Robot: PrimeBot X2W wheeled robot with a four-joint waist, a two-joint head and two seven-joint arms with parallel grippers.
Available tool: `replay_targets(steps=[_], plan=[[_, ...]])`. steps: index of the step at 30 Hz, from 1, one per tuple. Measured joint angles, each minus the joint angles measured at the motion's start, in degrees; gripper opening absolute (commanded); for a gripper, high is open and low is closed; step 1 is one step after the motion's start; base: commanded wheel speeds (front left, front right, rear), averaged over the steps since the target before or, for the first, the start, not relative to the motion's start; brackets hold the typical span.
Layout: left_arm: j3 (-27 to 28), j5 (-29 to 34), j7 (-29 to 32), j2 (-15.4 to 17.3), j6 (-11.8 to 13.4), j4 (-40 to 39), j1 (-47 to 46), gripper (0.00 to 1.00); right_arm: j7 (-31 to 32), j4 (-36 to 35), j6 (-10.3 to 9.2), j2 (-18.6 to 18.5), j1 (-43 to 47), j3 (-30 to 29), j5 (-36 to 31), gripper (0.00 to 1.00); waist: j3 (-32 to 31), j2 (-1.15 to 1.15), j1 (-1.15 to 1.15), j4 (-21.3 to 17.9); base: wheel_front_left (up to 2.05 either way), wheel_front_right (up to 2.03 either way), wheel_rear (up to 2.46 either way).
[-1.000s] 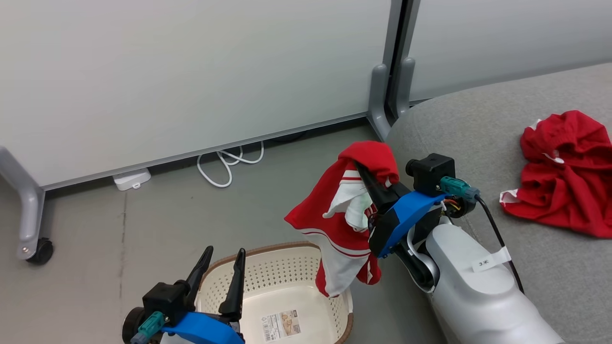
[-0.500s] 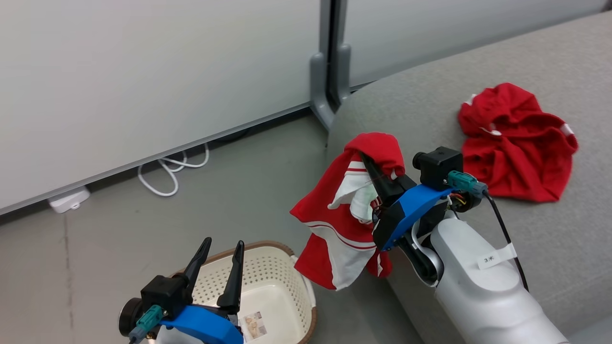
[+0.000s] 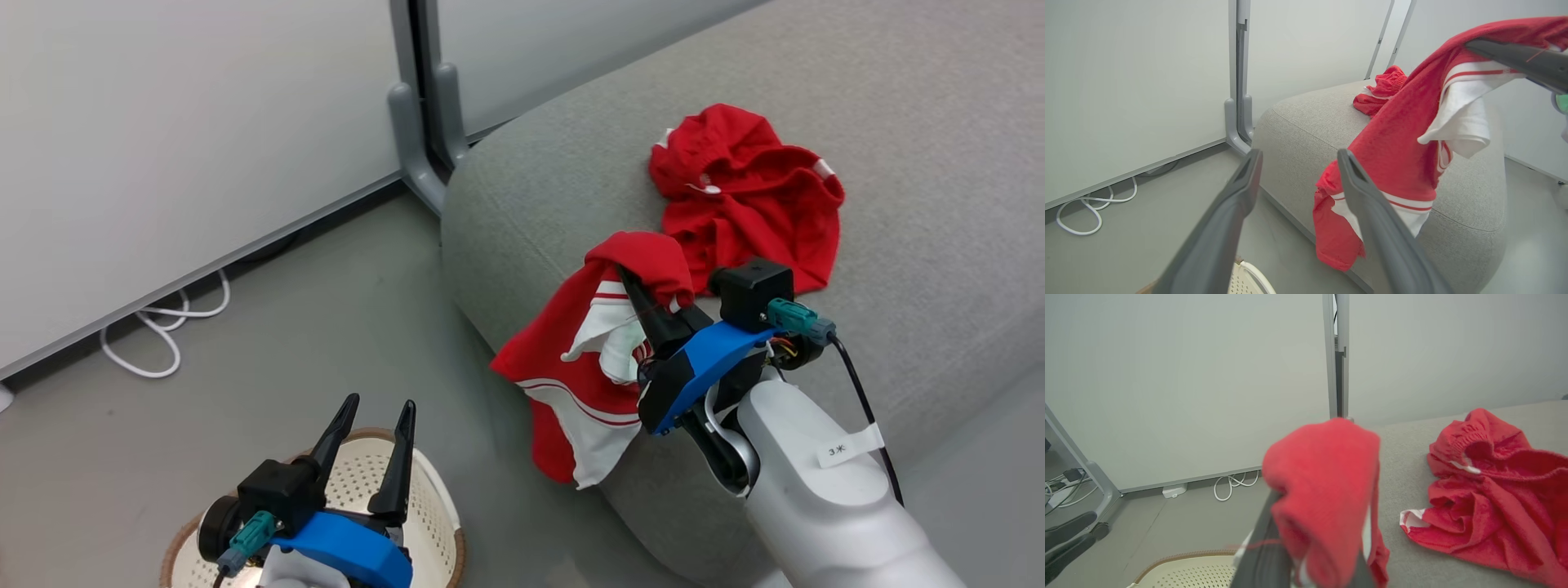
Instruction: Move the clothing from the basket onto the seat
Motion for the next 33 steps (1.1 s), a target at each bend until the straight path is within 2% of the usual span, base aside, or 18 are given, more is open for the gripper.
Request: replay_targets(steps=[11,16,24,33], plan=[[-0.11,0.15,0.0,0.33,0.0,-0.13,-0.54,1.0,0.04,-0.47,0.0,-0.02,0.9,-1.1,-0.51,0.0,1.65,0.0,0.0,-3.8,0.0,0.0,0.0],[-0.05,0.14,0.0,0.45,0.0,-0.14,-0.65,1.0,0.04,-0.48,0.0,-0.01,1.05,-1.87,-0.51,0.0,1.92,0.0,0.0,-4.08,0.0,0.0,0.0],[-0.19,0.16,0.0,0.69,0.0,-0.41,-1.27,1.0,1.31,0.89,0.0,-0.26,-1.35,-7.09,-1.57,0.0,3.13,0.0,0.0,-2.96,0.0,0.0,0.0],[-2.24,0.59,-0.01,2.32,0.0,-1.78,-4.72,1.0,8.72,0.12,0.0,-9.42,-14.86,-15.6,-6.57,0.0,7.44,0.0,0.0,0.3,0.0,0.0,0.0]])
